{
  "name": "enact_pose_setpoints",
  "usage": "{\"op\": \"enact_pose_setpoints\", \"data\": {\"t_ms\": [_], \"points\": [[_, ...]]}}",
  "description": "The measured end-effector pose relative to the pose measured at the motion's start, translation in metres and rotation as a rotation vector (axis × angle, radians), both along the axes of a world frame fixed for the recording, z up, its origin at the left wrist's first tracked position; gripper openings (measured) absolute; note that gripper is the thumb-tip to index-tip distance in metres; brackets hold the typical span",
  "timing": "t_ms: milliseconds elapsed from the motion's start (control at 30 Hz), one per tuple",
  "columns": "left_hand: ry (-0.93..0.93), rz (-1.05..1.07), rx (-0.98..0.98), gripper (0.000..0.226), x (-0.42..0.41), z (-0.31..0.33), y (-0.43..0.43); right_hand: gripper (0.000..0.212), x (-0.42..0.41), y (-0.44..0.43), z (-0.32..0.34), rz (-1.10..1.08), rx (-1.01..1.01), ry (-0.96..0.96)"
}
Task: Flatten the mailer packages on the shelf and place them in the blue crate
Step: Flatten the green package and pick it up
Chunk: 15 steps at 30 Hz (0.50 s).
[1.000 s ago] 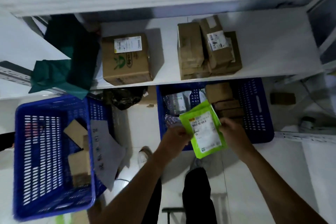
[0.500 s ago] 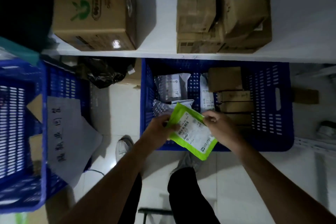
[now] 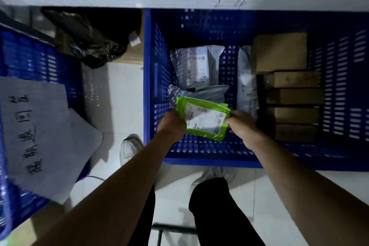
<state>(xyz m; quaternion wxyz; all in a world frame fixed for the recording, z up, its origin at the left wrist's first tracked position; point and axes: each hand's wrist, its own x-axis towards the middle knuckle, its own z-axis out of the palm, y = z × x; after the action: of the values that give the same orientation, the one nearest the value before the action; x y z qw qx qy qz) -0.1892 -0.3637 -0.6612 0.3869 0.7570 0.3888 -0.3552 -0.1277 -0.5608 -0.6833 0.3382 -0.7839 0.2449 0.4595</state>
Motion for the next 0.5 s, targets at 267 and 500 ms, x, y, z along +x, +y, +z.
{"op": "enact_pose_setpoints", "data": {"t_ms": [267, 500], "points": [[0.139, 0.025, -0.023, 0.047, 0.008, -0.079, -0.017, 0.024, 0.005, 0.025, -0.082, 0.251, 0.036, -0.036], [0.151, -0.608, 0.043, 0.052, 0.009, -0.091, -0.001, 0.036, 0.004, 0.027, -0.099, 0.401, -0.010, 0.032]]}}
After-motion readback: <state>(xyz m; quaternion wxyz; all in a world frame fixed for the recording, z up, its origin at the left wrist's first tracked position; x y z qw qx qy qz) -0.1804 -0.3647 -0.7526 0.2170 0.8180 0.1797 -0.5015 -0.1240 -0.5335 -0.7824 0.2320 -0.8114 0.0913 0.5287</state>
